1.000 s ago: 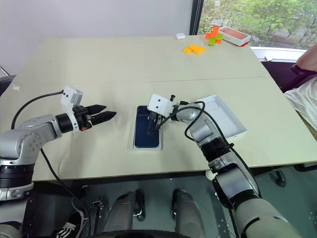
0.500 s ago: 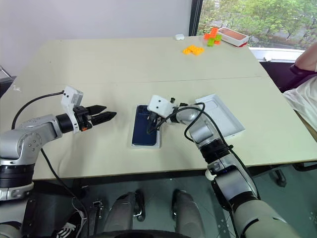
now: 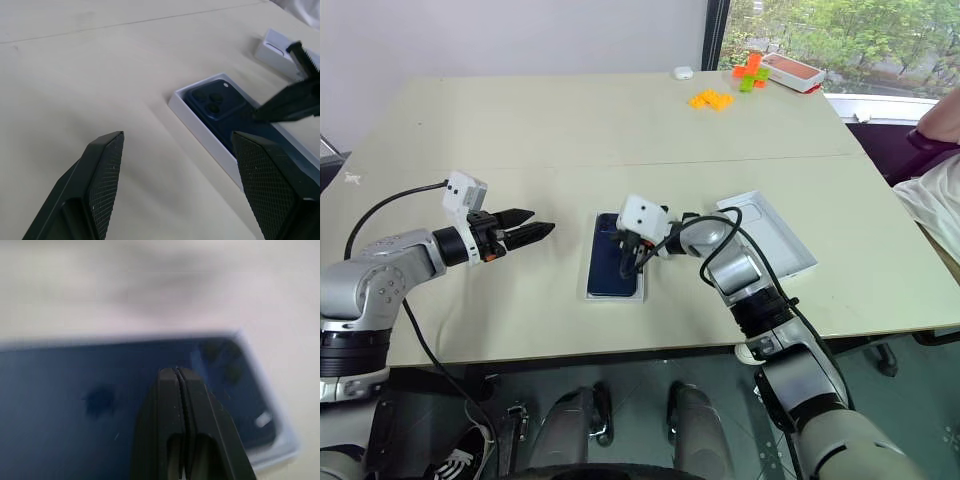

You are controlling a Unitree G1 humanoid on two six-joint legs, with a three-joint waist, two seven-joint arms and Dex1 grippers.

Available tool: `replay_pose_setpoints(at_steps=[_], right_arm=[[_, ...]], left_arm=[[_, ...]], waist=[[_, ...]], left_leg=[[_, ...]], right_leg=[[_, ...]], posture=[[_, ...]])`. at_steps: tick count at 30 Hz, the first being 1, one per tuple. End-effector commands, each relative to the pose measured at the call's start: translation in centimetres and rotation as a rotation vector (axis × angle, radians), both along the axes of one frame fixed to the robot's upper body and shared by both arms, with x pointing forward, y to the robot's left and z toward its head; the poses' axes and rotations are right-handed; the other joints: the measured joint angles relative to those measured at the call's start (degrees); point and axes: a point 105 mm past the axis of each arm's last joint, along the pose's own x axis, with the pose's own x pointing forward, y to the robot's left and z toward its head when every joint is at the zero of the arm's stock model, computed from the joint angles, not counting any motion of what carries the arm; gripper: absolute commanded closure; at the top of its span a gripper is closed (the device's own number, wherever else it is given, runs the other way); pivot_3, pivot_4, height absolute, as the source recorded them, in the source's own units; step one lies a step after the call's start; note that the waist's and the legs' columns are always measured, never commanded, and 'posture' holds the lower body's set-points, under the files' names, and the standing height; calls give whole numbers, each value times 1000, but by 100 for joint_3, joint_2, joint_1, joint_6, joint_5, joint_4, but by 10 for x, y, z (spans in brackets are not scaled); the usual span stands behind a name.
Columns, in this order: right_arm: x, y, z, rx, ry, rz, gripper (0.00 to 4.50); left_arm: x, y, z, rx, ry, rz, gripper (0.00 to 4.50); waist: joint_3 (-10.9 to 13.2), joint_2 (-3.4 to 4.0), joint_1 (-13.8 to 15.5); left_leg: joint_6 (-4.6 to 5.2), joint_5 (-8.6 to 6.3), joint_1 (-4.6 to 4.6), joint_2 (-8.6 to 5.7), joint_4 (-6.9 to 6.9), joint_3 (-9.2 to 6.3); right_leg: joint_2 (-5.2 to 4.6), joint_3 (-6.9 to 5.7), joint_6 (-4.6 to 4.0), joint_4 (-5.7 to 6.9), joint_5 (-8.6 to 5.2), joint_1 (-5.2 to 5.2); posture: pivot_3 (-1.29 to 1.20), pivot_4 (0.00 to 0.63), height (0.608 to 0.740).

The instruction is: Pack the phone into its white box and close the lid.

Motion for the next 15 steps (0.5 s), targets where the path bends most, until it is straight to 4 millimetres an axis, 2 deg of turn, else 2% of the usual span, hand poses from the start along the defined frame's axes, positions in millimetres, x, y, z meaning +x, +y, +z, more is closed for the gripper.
replay_pose_setpoints(at_steps=[1,6,9,12,15], right_arm=[[2,-4,-5,-66,-36,-3,4433],[0,-5,-9,-93,-44,22,4433],[4,-4,5,-39,-52,9,4433],[9,-4,27,76,-30,-20,4433],[12,-6,35,111,-28,-35,4433]], left_arm=[[1,3,12,9,-54,0,888],[2,3,12,14,-61,1,888],[3,3,13,10,-64,4,888],[2,3,14,10,-69,3,888],[3,3,14,12,-73,4,888]], waist=[[-1,-1,-5],[-1,-1,-3],[-1,-1,-6],[-1,-1,-2],[0,-1,-3]], left_leg=[[0,0,4,1,1,-2],[0,0,3,3,-3,-2],[0,0,2,4,-5,-2],[0,0,-2,4,-7,-2],[0,0,-32,3,-2,-1]], right_leg=[[1,0,0,0,0,3],[2,-2,1,-4,0,3],[3,-2,0,-6,1,3],[3,-2,1,-6,0,-3],[2,-1,-17,-2,12,-35]], posture=[[0,150,740],[0,150,740],[0,150,740],[0,150,740],[0,150,740]])
